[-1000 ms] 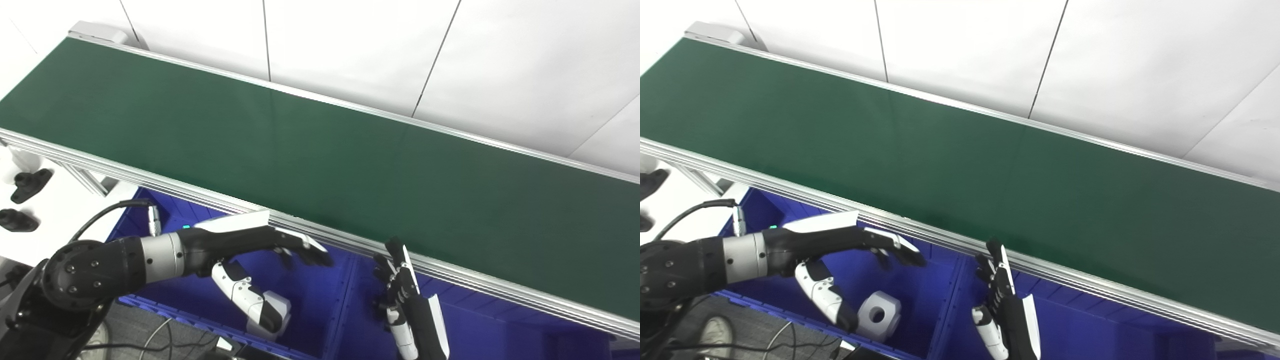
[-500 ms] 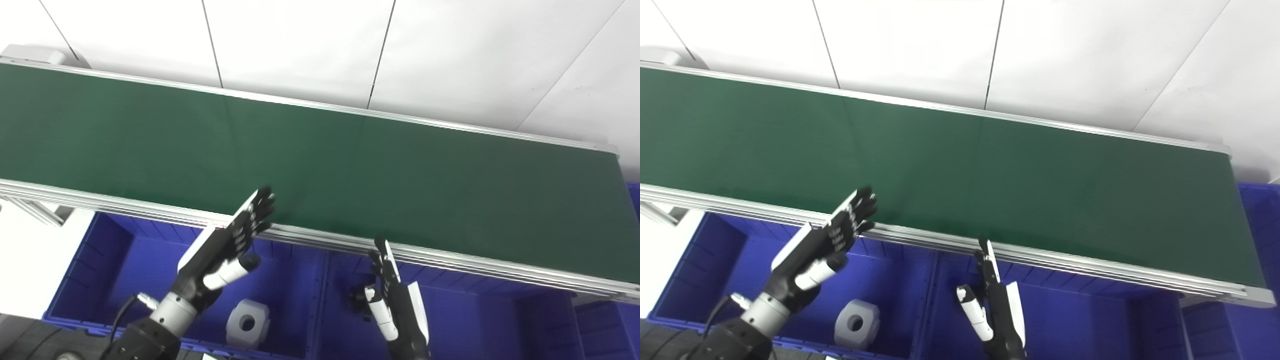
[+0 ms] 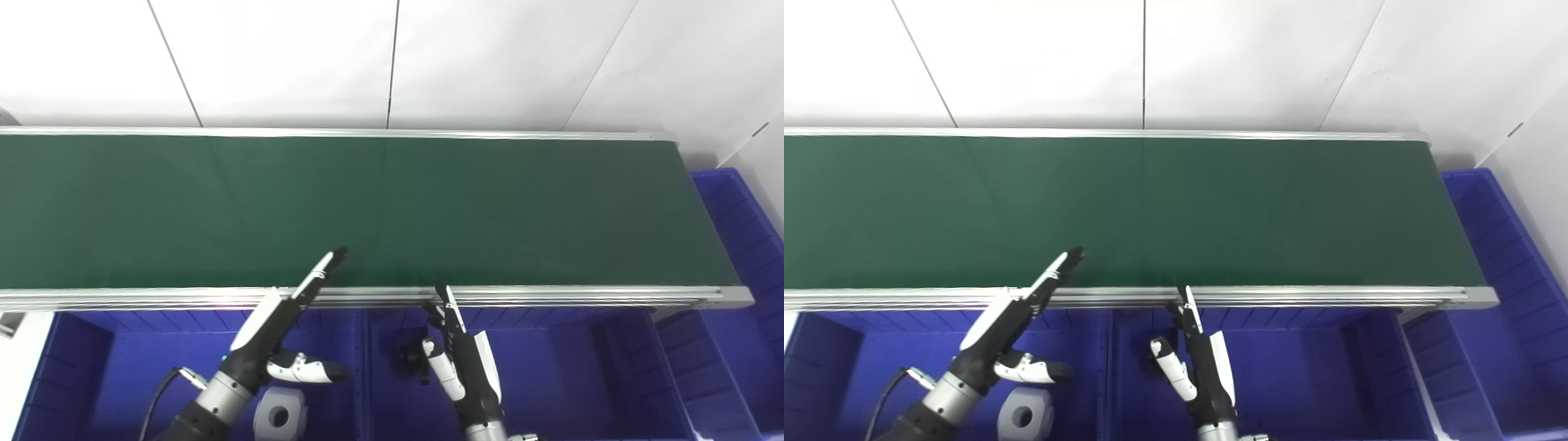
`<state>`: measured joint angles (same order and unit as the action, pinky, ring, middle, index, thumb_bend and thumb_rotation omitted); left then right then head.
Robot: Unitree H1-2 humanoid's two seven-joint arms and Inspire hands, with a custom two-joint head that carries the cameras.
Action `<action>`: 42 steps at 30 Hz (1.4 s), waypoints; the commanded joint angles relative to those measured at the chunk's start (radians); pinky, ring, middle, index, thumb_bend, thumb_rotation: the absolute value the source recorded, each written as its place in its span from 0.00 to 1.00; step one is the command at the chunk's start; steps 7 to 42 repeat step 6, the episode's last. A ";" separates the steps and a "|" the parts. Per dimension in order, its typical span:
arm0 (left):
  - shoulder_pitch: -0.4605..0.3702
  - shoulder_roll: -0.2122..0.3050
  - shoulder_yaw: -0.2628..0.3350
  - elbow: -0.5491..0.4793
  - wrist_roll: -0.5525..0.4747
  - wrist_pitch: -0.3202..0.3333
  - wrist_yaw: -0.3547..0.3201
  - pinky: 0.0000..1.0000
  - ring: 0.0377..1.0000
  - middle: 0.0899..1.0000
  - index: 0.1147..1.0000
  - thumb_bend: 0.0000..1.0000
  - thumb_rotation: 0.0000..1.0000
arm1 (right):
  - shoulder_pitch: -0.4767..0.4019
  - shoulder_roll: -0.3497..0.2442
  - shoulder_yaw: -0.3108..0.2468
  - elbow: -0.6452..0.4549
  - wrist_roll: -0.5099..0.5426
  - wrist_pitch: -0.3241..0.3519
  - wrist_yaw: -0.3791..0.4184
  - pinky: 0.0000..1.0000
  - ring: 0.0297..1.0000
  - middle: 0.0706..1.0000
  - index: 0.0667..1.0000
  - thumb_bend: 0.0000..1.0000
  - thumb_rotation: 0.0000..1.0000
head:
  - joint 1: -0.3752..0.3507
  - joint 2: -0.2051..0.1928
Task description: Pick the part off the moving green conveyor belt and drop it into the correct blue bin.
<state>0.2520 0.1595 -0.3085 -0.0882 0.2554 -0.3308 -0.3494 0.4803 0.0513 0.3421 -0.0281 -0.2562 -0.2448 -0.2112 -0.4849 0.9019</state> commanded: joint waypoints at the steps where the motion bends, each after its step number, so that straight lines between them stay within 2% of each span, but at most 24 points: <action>1: 0.004 -0.005 0.003 -0.036 0.025 -0.021 0.041 1.00 1.00 1.00 1.00 0.94 0.76 | -0.007 0.114 0.061 -0.045 0.013 -0.059 0.002 0.90 0.93 0.99 1.00 0.83 0.99 | 0.002 0.001; 6: 0.004 -0.013 -0.006 -0.032 0.058 -0.009 0.066 0.99 1.00 1.00 1.00 0.94 0.79 | -0.005 0.104 0.052 -0.061 0.015 -0.048 0.005 0.89 0.91 0.96 1.00 0.85 0.99 | -0.001 0.004; 42: 0.004 -0.013 -0.006 -0.032 0.058 -0.009 0.066 0.99 1.00 1.00 1.00 0.94 0.79 | -0.005 0.104 0.052 -0.061 0.015 -0.048 0.005 0.89 0.91 0.96 1.00 0.85 0.99 | -0.001 0.004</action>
